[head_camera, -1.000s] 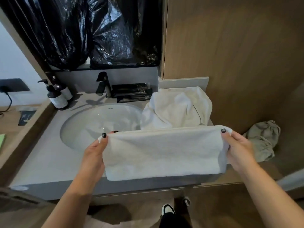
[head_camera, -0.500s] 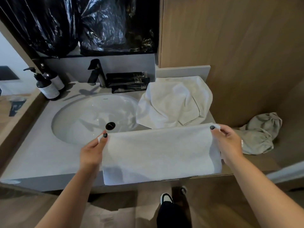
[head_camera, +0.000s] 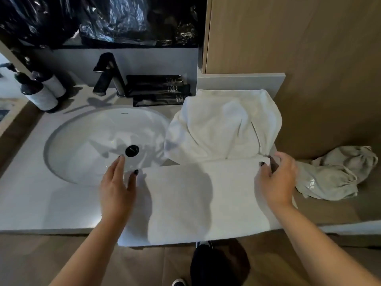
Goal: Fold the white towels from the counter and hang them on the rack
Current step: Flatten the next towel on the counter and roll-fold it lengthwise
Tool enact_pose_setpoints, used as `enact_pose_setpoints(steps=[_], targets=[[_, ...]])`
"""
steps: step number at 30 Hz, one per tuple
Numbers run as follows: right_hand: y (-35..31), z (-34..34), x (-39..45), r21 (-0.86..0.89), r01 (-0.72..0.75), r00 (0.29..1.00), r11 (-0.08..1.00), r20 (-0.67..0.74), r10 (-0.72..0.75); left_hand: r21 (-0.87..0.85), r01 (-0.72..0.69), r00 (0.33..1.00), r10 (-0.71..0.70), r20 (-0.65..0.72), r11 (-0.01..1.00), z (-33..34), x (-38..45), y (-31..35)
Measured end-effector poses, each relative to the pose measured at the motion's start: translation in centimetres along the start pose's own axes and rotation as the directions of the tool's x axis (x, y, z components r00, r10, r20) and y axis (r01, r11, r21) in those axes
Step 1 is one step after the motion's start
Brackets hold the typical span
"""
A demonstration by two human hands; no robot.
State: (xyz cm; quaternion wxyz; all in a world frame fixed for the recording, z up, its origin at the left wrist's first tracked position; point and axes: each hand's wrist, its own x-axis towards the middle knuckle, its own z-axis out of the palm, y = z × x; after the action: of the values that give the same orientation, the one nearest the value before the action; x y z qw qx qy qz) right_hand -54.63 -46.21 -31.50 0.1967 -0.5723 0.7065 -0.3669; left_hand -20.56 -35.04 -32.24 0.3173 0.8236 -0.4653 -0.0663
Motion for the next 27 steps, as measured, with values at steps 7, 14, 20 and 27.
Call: enact_pose_setpoints(steps=[7, 14, 20, 27], targets=[[-2.5, 7.8, -10.0, -0.095, 0.826, 0.502, 0.555, 0.571, -0.649, 0.104, -0.545, 0.795, 0.473, 0.38, 0.832, 4.8, -5.2, 3.5], [-2.3, 7.6, -7.7, -0.277, 0.81, 0.539, 0.517, 0.698, -0.471, 0.276, -0.542, 0.767, 0.332, 0.549, 0.794, 5.6, -4.0, 2.8], [0.2, 4.5, -4.6, -0.427, 0.62, 0.722, 0.658, 0.638, -0.267, 0.303, -0.434, 0.818, 0.231, 0.526, 0.849, 3.9, -3.6, 1.4], [0.6, 2.5, -3.0, -0.444, 0.542, 0.761, 0.713, 0.62, -0.191, 0.353, -0.317, 0.863, 0.113, 0.493, 0.88, 1.3, -2.4, -2.5]])
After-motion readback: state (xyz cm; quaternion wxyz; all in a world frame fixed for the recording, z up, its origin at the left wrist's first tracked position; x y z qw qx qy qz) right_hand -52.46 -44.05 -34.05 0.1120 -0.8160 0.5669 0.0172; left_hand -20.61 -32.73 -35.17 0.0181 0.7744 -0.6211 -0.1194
